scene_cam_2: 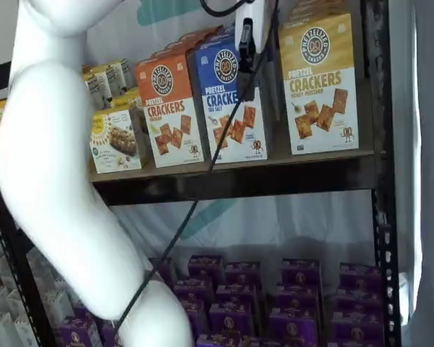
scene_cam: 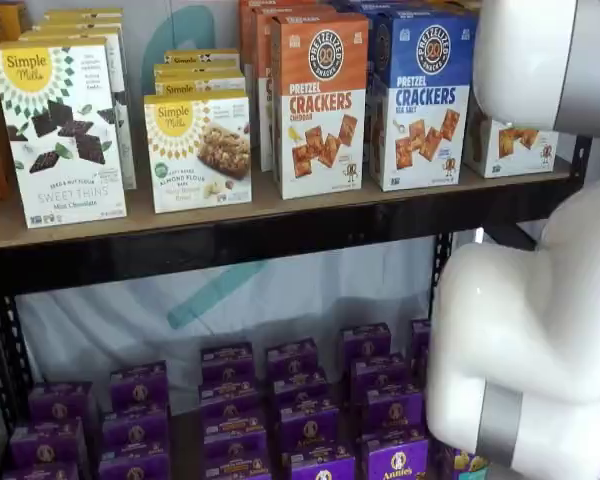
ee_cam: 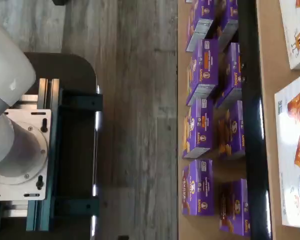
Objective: Retrieve the yellow and white box located on the top shelf, the sixth one from the left
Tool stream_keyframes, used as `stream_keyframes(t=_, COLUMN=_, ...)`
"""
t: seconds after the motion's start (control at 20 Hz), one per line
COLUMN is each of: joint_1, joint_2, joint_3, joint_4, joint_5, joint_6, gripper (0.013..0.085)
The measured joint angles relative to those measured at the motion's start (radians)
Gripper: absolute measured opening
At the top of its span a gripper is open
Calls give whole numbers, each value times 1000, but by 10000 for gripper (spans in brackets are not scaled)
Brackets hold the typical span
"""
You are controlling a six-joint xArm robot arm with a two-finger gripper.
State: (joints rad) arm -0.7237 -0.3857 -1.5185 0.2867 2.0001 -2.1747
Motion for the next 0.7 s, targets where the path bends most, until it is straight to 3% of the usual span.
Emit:
stream_keyframes(t=0.05, joint_1=7, joint_2=-4, joint_3=4, joint_4=-14, joint_5=-6, joint_6=1, gripper=850)
stream_keyframes(t=0.1, joint_1=42, joint_2=-31, joint_3=34, joint_4=-69, joint_5=-34, joint_6=7, gripper=850)
stream_keyframes(t=0.15, joint_1=55, joint_2=-47, joint_3=54, joint_4=-88, joint_5=-47, joint_6=10, gripper=850)
stream_keyframes(t=0.35, joint_1=59, joint_2=-98, joint_3=118, joint_4=-83, joint_5=-88, joint_6=15, gripper=850)
stream_keyframes(t=0.45, joint_1=30, joint_2=-126, joint_3=151, joint_4=-28, joint_5=-123, joint_6=7, gripper=850)
stream_keyframes(t=0.7, joint_1=-74, joint_2=-161, joint_3=187, joint_4=168, joint_5=-194, joint_6=-19, gripper=850)
